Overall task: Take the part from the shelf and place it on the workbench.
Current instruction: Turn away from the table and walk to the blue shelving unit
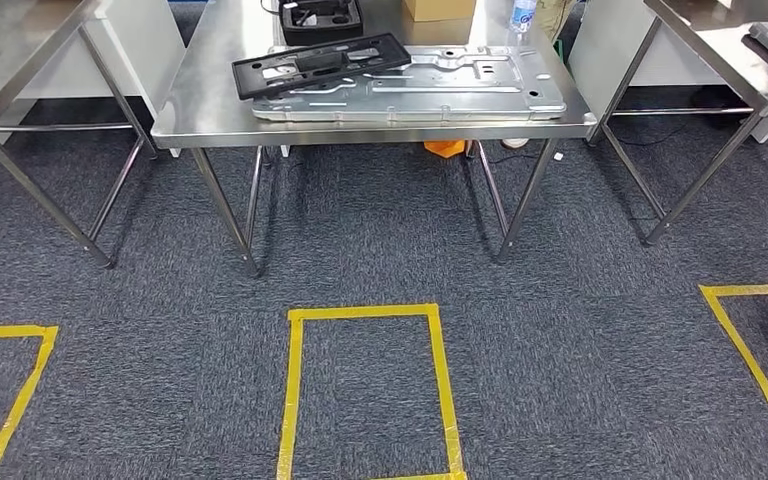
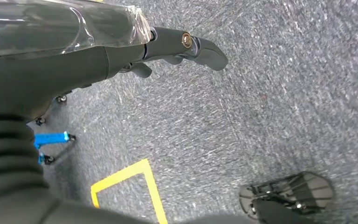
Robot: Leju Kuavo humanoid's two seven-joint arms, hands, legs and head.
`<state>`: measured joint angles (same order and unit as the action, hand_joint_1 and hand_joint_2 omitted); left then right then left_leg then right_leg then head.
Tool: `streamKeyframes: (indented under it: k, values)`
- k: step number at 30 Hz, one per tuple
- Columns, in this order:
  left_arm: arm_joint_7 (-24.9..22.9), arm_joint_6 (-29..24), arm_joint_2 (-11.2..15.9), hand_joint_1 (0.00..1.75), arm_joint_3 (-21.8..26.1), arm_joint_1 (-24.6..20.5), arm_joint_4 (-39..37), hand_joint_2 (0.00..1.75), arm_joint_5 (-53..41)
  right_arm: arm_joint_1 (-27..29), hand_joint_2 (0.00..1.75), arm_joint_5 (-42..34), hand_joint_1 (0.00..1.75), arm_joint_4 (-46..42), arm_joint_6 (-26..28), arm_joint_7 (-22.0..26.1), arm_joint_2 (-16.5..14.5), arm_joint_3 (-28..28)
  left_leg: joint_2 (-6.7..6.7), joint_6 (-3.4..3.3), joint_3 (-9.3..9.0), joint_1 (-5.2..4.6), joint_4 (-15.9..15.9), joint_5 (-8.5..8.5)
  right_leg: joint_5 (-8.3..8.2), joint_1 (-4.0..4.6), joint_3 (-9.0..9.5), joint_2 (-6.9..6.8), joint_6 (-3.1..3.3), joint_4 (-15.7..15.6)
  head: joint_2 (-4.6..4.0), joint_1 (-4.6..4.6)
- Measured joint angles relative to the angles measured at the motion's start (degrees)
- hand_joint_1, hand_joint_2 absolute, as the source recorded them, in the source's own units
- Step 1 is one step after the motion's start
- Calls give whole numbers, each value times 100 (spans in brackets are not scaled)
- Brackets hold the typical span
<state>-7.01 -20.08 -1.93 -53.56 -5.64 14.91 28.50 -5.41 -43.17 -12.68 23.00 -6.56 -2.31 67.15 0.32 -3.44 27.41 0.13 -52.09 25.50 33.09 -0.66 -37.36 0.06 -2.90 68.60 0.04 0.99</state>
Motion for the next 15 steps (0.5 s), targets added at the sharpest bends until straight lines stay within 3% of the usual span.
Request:
streamKeyframes:
  k: [1, 2, 4, 6, 7, 10, 11, 13, 15]
  values:
    - [1, 31, -4, 0, 21, 6, 2, 131, -60, 59, 131, 80, 0, 1, -28, 1, 3, -66, 2, -8, 16, -14, -2, -10, 77, 1, -66, 0, 2, 234, 0, 1]
    - [4, 66, -7, 0, 46, 8, 8, 87, -119, 122, 87, 165, 0, 6, -64, 9, 7, -131, 2, -11, 24, -26, -6, -18, 35, 2, -22, 0, 12, 238, 0, 1]
    - [22, 141, -12, 0, 121, 1, 38, 0, -235, 234, 0, 329, 0, 21, -143, 34, 21, -262, 1, -8, 21, -42, -15, -23, -293, 5, 359, 0, 51, -377, 0, 2]
    - [55, 220, -18, 0, 234, -11, 79, 0, -353, 313, 0, 501, 0, 37, -230, 56, 38, -421, 4, 13, 32, -75, -44, -16, -572, 24, 784, -1, 101, -1178, 0, 1]
    - [72, 261, -22, 0, 296, -13, 101, 0, -414, 347, 0, 593, 0, 42, -278, 63, 44, -513, 8, 33, 51, -86, -60, -18, -624, 37, 883, 1, 120, -1397, 0, -1]
    - [111, 385, -23, 0, 525, 28, 144, 0, -594, 461, 0, 871, 0, 48, -432, 94, 51, -822, 1, 114, 117, -81, -101, -26, -655, 41, 881, -13, 181, -1501, 1, -3]
    - [126, 429, -22, 0, 612, 63, 152, 0, -656, 491, 0, 964, 0, 48, -483, 115, 52, -934, -9, 146, 159, -72, -188, 43, -672, 27, 872, -31, 209, -1513, 1, -9]
    - [158, 511, -20, 0, 780, 150, 165, 0, -775, 518, 0, 1151, 0, 43, -584, 156, 50, -1152, -24, 219, 382, -32, -704, 378, -704, 2, 853, -86, 259, -1534, 0, -23]
    - [188, 591, -14, 0, 959, 268, 170, 0, -890, 520, 0, 1331, 0, 16, -683, 180, 49, -1375, -25, 295, 734, 11, -1525, 774, -716, 3, 828, -146, 281, -1531, 0, -36]
